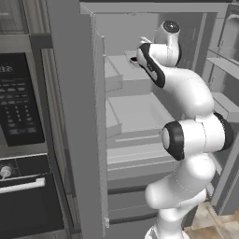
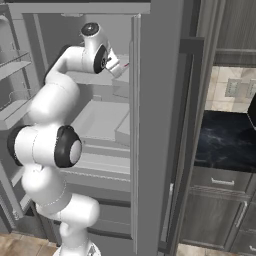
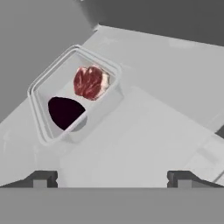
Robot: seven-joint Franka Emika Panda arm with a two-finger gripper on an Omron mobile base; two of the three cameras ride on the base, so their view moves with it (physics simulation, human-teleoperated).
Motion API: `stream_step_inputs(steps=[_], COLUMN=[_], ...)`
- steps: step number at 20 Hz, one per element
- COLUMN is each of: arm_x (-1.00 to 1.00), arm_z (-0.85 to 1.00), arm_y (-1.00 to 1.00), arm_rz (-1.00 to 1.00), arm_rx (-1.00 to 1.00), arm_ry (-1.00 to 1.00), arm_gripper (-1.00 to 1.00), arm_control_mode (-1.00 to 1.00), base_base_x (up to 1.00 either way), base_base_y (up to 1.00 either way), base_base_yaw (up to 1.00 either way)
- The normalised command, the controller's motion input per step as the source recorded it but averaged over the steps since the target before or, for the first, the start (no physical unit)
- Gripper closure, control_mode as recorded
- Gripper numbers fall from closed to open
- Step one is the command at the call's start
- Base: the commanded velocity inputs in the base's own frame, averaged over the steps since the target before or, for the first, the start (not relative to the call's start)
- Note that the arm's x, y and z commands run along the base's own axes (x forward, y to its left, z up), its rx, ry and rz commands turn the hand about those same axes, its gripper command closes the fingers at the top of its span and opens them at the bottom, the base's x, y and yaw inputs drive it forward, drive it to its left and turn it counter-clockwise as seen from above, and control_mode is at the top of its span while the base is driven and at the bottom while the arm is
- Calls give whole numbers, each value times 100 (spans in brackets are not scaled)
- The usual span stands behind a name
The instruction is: Place the tupperware containing the steak and eggplant meal in the microwave. Close the microwave door and press the start button to reheat the meal.
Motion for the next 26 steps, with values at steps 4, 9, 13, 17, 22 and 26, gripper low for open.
stream_step_inputs(steps=[4, 9, 13, 17, 22, 26], arm_x=[56, 50, 52, 43, 37, 29], arm_z=[-8, -17, -13, -21, -27, -37], arm_y=[0, 0, 0, 0, 0, 0], arm_rz=[0, 0, -1, -4, -6, -9], arm_rx=[0, 0, 0, 0, 0, 0], arm_ry=[6, 5, 1, 1, 0, 1], arm_gripper=[-100, -100, -100, -100, -100, -100], arm_control_mode=[-100, -100, -100, -100, -100, -100], base_base_x=[0, 0, 0, 0, 0, 0], base_base_y=[0, 0, 0, 0, 0, 0], base_base_yaw=[0, 0, 0, 0, 0, 0])
